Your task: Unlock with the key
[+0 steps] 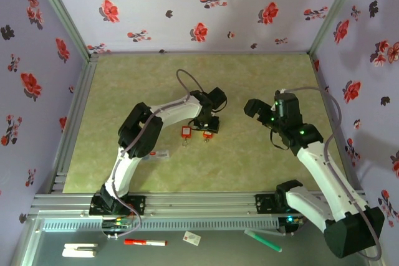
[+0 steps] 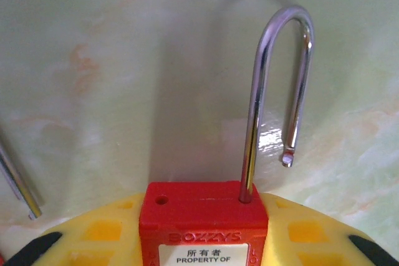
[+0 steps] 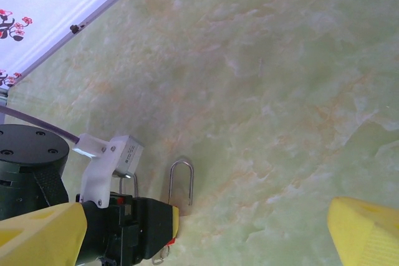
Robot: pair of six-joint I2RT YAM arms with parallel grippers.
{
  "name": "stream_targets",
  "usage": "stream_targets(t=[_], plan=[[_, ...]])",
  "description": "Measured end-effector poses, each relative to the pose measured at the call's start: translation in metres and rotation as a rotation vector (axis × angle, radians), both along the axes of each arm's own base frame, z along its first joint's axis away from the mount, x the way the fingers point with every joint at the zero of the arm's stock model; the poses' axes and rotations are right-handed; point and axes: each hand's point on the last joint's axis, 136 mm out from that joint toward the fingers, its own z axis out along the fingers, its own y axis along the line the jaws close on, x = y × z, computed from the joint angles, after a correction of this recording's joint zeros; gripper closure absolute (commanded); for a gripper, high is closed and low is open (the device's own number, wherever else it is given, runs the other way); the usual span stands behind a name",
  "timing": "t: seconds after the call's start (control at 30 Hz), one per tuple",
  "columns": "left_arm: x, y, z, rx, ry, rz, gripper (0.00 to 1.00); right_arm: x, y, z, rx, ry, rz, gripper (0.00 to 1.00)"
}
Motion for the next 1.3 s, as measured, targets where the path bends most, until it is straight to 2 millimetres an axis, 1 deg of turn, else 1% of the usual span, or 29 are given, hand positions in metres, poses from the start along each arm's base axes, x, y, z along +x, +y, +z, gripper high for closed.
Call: stream_targets(t=[0.03, 0.1, 0.17, 0.2, 0.27, 0.33, 0.37, 0.4, 0.47, 0.53, 0.6, 0.7, 0.77, 0.83, 0.9, 0.93, 1.0, 1.07, 1.13, 1.17, 1.2, 1.23, 1.3], plan=[[0.0, 0.0, 0.0, 0.001, 0.001, 0.011, 0.99, -0.001, 0.0, 0.0, 0.001, 0.001, 0.001, 0.01], [0.002, 0.001, 0.0, 0.006, -0.002, 0.032, 0.87, -0.002, 0.0, -0.002, 0.001, 0.002, 0.002, 0.01], [0.002, 0.002, 0.0, 0.006, 0.003, 0.056, 0.67, -0.003, -0.001, -0.002, 0.002, 0.0, 0.002, 0.01], [0.002, 0.002, 0.0, 0.005, 0.006, 0.067, 0.6, -0.003, -0.001, -0.002, 0.002, 0.0, 0.001, 0.01], [0.002, 0.003, 0.0, 0.002, 0.011, 0.096, 0.47, -0.005, -0.001, -0.003, 0.002, 0.0, 0.001, 0.01], [0.003, 0.003, 0.0, -0.001, 0.015, 0.118, 0.37, -0.006, -0.001, -0.004, 0.004, 0.001, 0.003, 0.01], [0.003, 0.003, 0.0, -0.004, 0.019, 0.13, 0.3, -0.006, -0.001, -0.004, 0.005, 0.0, 0.004, 0.01], [0.003, 0.003, 0.001, -0.006, 0.02, 0.139, 0.26, -0.006, -0.001, -0.004, 0.005, -0.001, 0.004, 0.01], [0.004, 0.003, 0.003, -0.017, 0.022, 0.158, 0.22, -0.007, -0.001, -0.003, 0.006, -0.004, 0.003, 0.01], [0.007, 0.003, 0.01, -0.041, 0.016, 0.176, 0.2, -0.008, -0.002, -0.002, 0.006, -0.004, 0.003, 0.01], [0.009, 0.005, 0.023, -0.076, 0.003, 0.198, 0.18, -0.01, -0.002, -0.002, 0.006, -0.005, 0.003, 0.01], [0.017, 0.01, 0.06, -0.157, -0.049, 0.235, 0.16, -0.013, -0.004, 0.0, 0.003, -0.009, 0.0, 0.01], [0.026, 0.014, 0.094, -0.243, -0.112, 0.262, 0.13, -0.015, -0.006, 0.002, -0.001, -0.014, -0.005, 0.01], [0.034, 0.025, 0.128, -0.326, -0.178, 0.29, 0.08, -0.017, -0.008, 0.002, -0.01, -0.017, -0.007, 0.01], [0.043, 0.044, 0.16, -0.398, -0.263, 0.316, 0.03, -0.018, -0.011, 0.001, -0.028, -0.013, -0.01, 0.01], [0.047, 0.057, 0.176, -0.425, -0.315, 0.33, 0.01, -0.019, -0.013, -0.001, -0.043, -0.008, -0.013, 0.01], [0.053, 0.087, 0.201, -0.456, -0.422, 0.354, 0.0, -0.02, -0.019, -0.004, -0.08, -0.003, -0.021, 0.01], [0.057, 0.127, 0.222, -0.463, -0.544, 0.389, 0.0, -0.02, -0.027, -0.007, -0.132, -0.004, -0.034, 0.01], [0.058, 0.169, 0.235, -0.438, -0.658, 0.433, 0.0, -0.019, -0.036, -0.008, -0.187, -0.01, -0.055, 0.01], [0.057, 0.193, 0.24, -0.415, -0.722, 0.462, 0.0, -0.018, -0.042, -0.008, -0.223, -0.016, -0.068, 0.01], [0.055, 0.213, 0.242, -0.389, -0.769, 0.487, 0.0, -0.017, -0.047, -0.007, -0.25, -0.022, -0.081, 0.01], [0.053, 0.237, 0.243, -0.356, -0.823, 0.521, 0.0, -0.016, -0.053, -0.007, -0.286, -0.03, -0.098, 0.01], [0.048, 0.278, 0.238, -0.285, -0.898, 0.584, 0.0, -0.014, -0.066, -0.011, -0.358, -0.039, -0.134, 0.01]])
